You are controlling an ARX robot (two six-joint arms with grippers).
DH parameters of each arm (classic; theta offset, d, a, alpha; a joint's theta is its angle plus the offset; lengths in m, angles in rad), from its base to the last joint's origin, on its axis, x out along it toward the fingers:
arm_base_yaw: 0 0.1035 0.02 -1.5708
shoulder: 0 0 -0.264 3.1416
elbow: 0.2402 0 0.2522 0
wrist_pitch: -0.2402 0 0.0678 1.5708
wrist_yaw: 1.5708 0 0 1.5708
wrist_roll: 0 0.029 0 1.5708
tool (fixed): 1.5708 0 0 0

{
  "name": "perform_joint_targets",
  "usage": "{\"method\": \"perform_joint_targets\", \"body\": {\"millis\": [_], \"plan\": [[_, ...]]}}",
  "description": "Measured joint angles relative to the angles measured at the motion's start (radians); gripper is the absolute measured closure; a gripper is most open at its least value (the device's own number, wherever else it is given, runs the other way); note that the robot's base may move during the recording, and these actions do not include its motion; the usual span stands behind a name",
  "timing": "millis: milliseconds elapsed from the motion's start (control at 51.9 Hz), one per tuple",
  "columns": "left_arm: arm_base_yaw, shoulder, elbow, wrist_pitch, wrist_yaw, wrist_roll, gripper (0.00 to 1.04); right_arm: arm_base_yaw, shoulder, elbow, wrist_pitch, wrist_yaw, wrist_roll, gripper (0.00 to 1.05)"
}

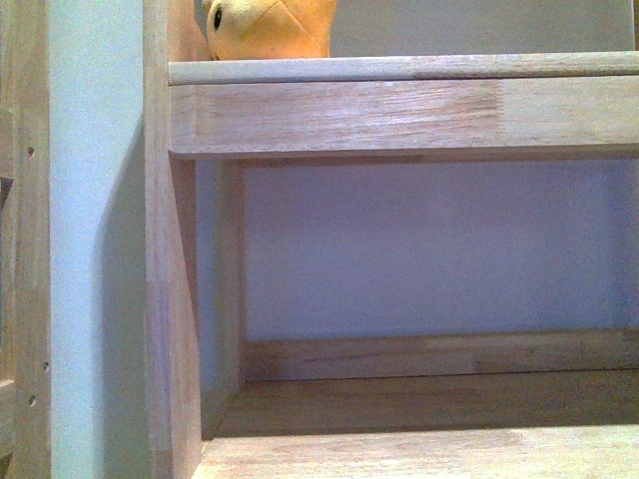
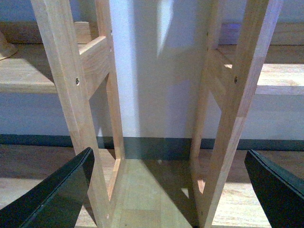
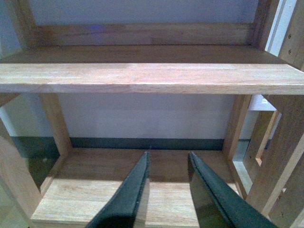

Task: Put away toys

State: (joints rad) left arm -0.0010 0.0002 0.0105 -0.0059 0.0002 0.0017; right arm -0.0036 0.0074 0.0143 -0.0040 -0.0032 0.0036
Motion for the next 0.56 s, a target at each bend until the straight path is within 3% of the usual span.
{"method": "perform_joint_targets", "body": {"millis": [327,559], "plan": [[0.0,0.0,0.0,0.0,0.0,0.0,0.06,0.0,0.0,0.0,0.0,0.0,0.0,0.06],[0.0,0.0,0.0,0.0,0.0,0.0,0.06,0.0,-0.001,0.0,0.0,0.0,0.0,0.07]]}}
